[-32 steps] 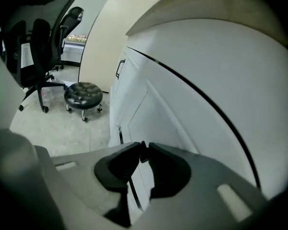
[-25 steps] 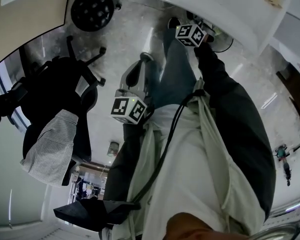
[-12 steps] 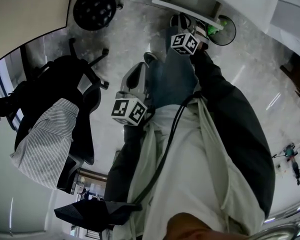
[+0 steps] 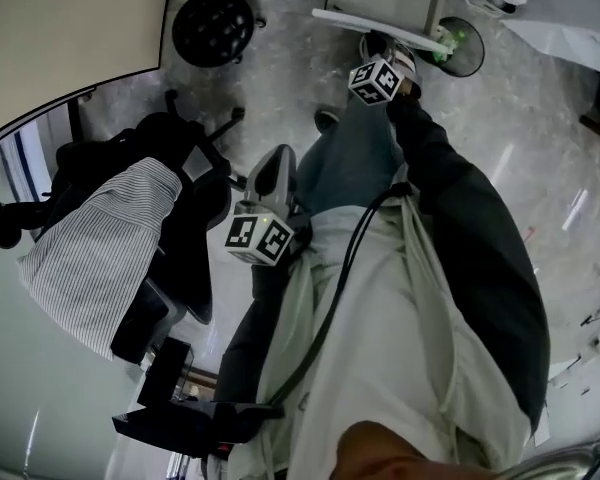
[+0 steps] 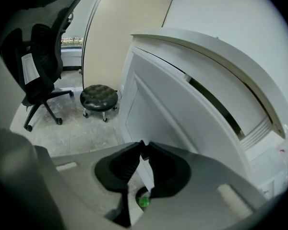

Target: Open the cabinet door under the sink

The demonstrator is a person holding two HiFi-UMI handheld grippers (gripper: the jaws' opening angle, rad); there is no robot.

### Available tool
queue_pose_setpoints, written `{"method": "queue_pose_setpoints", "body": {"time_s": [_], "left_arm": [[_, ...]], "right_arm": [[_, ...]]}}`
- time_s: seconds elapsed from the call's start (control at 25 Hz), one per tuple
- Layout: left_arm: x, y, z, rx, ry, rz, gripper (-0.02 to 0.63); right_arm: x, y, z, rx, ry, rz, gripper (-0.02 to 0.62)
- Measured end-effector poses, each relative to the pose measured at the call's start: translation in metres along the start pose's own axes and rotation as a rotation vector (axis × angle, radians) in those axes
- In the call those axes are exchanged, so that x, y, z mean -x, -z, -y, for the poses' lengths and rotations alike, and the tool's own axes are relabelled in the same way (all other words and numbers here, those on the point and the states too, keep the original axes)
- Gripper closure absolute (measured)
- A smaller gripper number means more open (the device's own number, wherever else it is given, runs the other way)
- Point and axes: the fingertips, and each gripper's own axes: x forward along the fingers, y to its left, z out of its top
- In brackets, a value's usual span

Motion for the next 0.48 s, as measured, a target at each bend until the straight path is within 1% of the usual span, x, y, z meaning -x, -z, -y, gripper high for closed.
{"method": "queue_pose_setpoints", "body": {"time_s": [0.08,0.16,0.2,0.24,0.28,0.32,0.36,0.44,0.48], "left_arm": [[0.009,0.001,-0.003,-0.02,0.025,0.011,0.598],[0.016,0.0,0.001,-0.039,0.047,0.007,0.598],[0.019,-0.001,0.003,-0.047,0.061,0.006,0.598],[0.021,-0.002,0.005,-0.053,0.076,0.008,0.598],[0.022,-0.002,0.006,-0.056,0.093,0.013,0.598],[0.023,-0.001,0.006,-0.055,0.109,0.019,0.598],[0.026,0.003,0.005,-0.049,0.123,0.022,0.598],[0.037,0.013,0.005,-0.037,0.135,0.017,0.598],[0.042,0.014,0.007,-0.038,0.14,0.015,0.598]], "right_arm": [[-0.003,-0.001,0.001,0.023,0.01,-0.013,0.538],[0.004,-0.001,0.005,0.099,0.057,-0.018,0.545],[0.014,-0.005,0.012,0.107,0.099,0.004,0.594],[0.027,-0.014,0.021,0.073,0.137,0.045,0.595],[0.041,-0.025,0.028,0.012,0.15,0.091,0.595],[0.056,-0.036,0.031,-0.049,0.13,0.132,0.595],[0.073,-0.047,0.027,-0.092,0.084,0.169,0.595],[0.114,-0.062,0.009,-0.123,-0.022,0.229,0.595],[0.137,-0.065,0.002,-0.132,-0.06,0.253,0.595]]}}
